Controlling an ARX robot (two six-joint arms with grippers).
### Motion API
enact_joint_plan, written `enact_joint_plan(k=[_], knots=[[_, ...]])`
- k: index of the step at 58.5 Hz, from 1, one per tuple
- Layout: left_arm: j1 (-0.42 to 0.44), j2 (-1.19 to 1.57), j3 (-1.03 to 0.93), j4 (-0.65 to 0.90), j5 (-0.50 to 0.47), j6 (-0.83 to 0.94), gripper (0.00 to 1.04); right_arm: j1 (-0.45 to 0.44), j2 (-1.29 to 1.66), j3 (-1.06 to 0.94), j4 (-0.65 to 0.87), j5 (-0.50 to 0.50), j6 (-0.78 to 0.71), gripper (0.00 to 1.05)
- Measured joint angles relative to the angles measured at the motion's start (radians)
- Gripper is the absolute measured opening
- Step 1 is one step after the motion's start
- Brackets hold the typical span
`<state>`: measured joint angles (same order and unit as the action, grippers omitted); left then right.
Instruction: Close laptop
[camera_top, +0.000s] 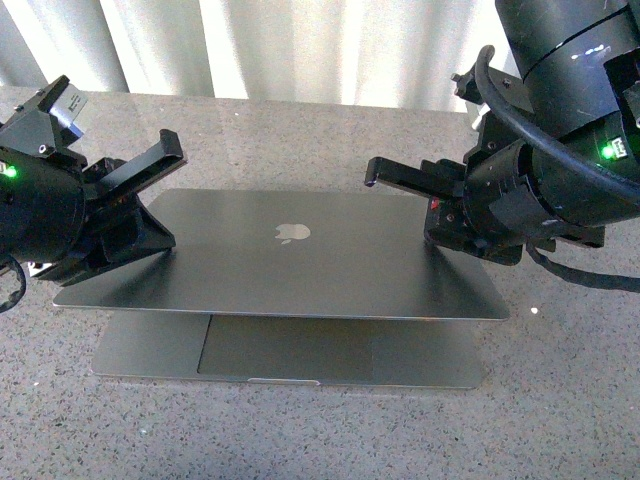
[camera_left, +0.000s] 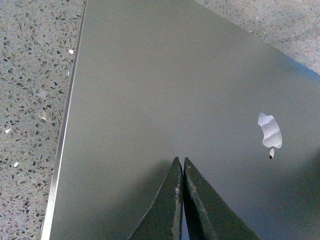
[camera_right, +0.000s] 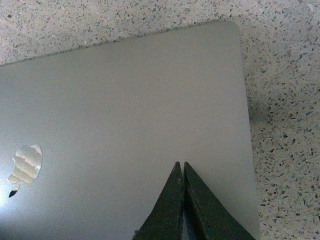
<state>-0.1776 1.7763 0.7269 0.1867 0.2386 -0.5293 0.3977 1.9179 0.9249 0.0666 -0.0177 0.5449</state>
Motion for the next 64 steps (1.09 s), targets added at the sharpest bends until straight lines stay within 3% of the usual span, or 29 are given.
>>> enact_joint_plan(k=[64], knots=[[0.01,0.07,-0.031,0.067,0.007,-0.023,0.04,0.02,0.044,-0.031,0.043,-0.008,0.006,0.01]])
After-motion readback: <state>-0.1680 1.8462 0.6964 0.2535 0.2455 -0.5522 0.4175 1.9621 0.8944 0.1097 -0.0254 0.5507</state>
